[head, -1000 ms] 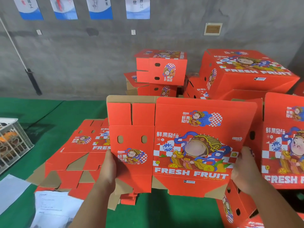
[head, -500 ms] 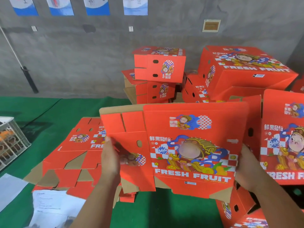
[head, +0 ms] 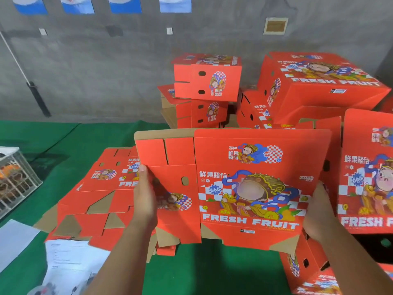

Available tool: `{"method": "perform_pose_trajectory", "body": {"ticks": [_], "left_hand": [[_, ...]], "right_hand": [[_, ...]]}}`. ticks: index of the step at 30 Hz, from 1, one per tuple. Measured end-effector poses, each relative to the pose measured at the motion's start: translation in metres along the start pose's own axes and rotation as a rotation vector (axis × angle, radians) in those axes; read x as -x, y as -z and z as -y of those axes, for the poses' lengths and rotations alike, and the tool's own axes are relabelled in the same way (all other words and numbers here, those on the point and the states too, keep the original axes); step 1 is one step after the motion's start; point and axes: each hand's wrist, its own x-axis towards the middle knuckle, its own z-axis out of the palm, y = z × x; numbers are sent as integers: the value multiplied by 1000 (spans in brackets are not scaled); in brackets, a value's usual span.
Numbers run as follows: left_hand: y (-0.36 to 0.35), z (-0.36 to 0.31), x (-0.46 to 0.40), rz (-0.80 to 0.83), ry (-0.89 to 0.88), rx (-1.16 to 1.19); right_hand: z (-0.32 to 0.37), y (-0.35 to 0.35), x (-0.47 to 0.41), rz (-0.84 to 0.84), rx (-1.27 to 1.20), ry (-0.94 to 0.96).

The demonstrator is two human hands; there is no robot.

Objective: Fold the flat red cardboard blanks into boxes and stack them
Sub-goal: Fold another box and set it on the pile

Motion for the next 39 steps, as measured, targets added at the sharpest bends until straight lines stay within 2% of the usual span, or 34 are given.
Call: {"method": "perform_pose_trajectory", "body": {"ticks": [7, 9, 10, 12, 13, 15, 20, 22, 24, 28, 31, 35, 39], "left_hand": [[5, -4, -4, 101, 44, -29], [0, -8, -4, 124, -10, -134], [-5, -9, -4, 69, -97, -279], [-14, -13, -1, -166, -432, -610], [-18, -18, 3, -220, -588, -668], [-23, -27, 6, -201, -806, -757], [-29, -43, 8, -150, -1042, -922], [-34, -49, 5, -7, -1044, -950], [-36, -54, 3, 141, -975, -880], [-27, -52, 0, 266, -804, -873], [-21, -48, 3, 382, -758, -628], [-10, -56, -1, 391, -773, -437], [-7, -71, 0, 439, -590, -149]], "right_hand": [[0, 2, 1, 24, -37, -55], [-1, 1, -1, -10, -30, -53], [-2, 2, -5, -43, -41, -65], [0, -2, -9, -119, -39, -76], [3, -6, -7, -153, -59, -117], [3, -10, -8, -224, -153, -202], [-1, -11, -5, -316, -171, -184], [1, -16, 1, -318, -207, -246], [0, -20, 4, -317, -255, -272], [-4, -23, 6, -317, -260, -245], [-2, -24, 7, -266, -269, -249], [-1, -29, 7, -212, -231, -199], [9, -43, 9, -129, -95, -28]]}}
